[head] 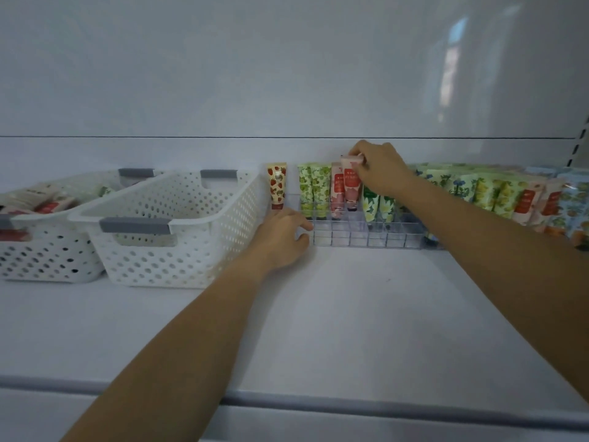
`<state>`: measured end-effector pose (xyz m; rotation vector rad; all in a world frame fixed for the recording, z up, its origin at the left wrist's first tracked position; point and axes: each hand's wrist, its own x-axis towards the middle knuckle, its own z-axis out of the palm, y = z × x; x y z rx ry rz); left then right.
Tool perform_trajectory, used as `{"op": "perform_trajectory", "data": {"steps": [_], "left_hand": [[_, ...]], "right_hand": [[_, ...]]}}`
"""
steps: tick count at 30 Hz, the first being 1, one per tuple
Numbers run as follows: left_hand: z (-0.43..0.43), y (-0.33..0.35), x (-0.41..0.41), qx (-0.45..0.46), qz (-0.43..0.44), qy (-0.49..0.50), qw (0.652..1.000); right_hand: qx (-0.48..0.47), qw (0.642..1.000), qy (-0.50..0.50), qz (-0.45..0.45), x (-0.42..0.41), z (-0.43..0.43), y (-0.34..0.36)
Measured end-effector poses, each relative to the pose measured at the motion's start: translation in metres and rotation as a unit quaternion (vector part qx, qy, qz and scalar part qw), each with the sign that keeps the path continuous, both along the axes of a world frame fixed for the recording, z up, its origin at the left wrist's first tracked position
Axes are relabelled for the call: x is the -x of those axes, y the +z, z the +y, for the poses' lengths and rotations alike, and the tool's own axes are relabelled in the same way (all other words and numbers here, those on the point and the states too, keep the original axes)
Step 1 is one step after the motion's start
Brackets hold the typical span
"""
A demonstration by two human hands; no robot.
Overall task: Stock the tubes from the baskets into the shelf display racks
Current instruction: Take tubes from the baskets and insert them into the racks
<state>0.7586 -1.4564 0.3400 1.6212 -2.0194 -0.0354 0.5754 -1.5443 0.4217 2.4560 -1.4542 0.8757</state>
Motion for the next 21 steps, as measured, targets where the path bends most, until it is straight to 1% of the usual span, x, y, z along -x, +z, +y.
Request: {"op": "perform_trajectory", "data": {"steps": [3, 6, 10, 13, 17, 21], "left_hand": [[0.001, 0.001, 0.001, -0.003, -0.003, 0.003, 1.0], [0.003, 0.003, 0.004, 0.017, -0.015, 0.014, 1.0], [0.009, 0.012, 0.013, 0.074, -0.007, 0.028, 0.997], [0.013, 0.023, 0.021, 0.101, 0.001, 0.029, 0.994], [0.016, 0.052, 0.018, 0.112, -0.009, 0.014, 0.994], [0.021, 0.097, -0.013, 0.118, -0.055, 0.016, 0.991]], "right_hand": [[0.013, 0.998, -0.052, 0.045, 0.001, -0.01, 0.002], [0.013, 0.995, -0.07, 0.066, 0.0, -0.013, -0.002], [-0.018, 0.996, -0.081, 0.031, -0.004, -0.012, -0.001], [-0.034, 0.996, -0.072, 0.028, -0.002, -0.011, 0.003], [-0.025, 0.997, -0.052, 0.05, 0.002, -0.012, 0.006], [-0.036, 0.988, -0.093, 0.12, -0.005, -0.012, 0.013]]}}
